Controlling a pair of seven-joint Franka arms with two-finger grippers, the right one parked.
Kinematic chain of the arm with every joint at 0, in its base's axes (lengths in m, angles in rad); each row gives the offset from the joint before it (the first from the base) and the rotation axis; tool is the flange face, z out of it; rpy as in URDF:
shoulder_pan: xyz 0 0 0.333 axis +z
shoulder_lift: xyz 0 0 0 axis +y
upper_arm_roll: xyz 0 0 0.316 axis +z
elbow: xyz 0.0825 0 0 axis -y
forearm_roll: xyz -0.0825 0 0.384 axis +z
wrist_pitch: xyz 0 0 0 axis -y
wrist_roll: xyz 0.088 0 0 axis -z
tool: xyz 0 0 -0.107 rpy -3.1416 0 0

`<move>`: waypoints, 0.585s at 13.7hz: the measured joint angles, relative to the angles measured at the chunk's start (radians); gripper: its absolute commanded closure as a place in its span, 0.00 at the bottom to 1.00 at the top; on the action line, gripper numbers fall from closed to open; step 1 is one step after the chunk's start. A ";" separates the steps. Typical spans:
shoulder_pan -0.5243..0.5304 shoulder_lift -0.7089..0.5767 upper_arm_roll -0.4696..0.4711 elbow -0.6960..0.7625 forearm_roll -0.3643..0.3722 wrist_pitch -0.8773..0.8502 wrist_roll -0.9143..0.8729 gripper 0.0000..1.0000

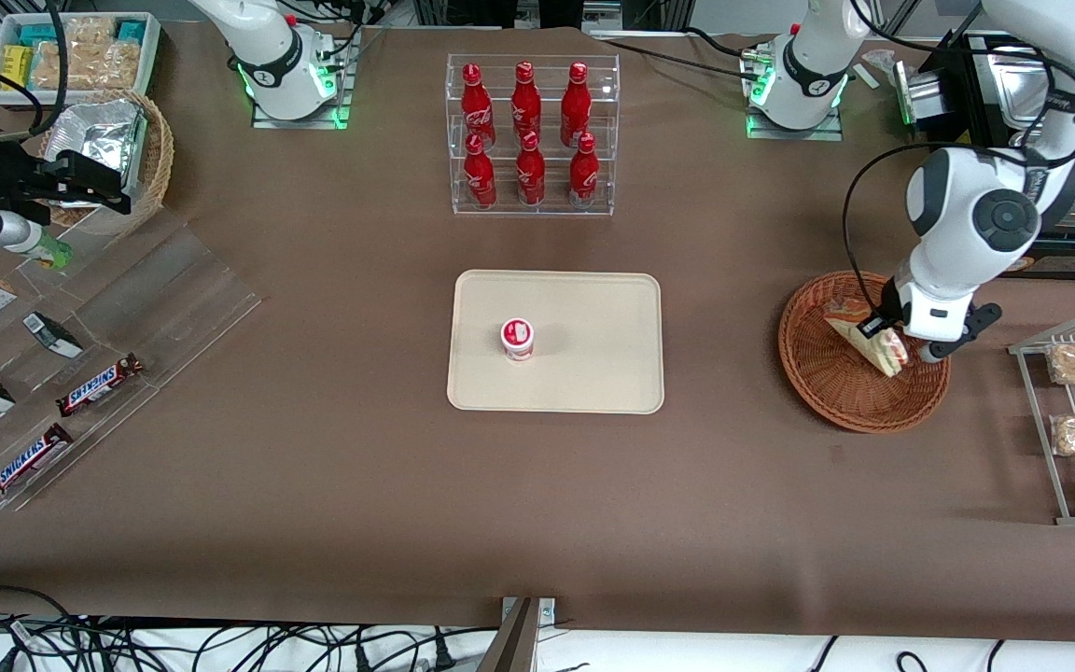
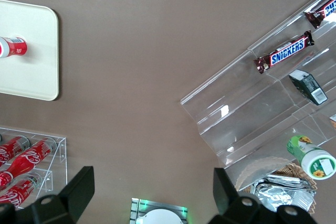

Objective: Place sandwich from basket to tray
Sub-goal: 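Lift the sandwich up out of the basket with the left gripper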

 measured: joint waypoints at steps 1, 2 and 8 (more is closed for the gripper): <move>0.000 -0.011 -0.009 0.046 0.000 -0.068 0.019 1.00; -0.001 -0.019 -0.024 0.097 0.000 -0.133 0.034 1.00; -0.008 -0.028 -0.151 0.315 -0.001 -0.310 0.109 1.00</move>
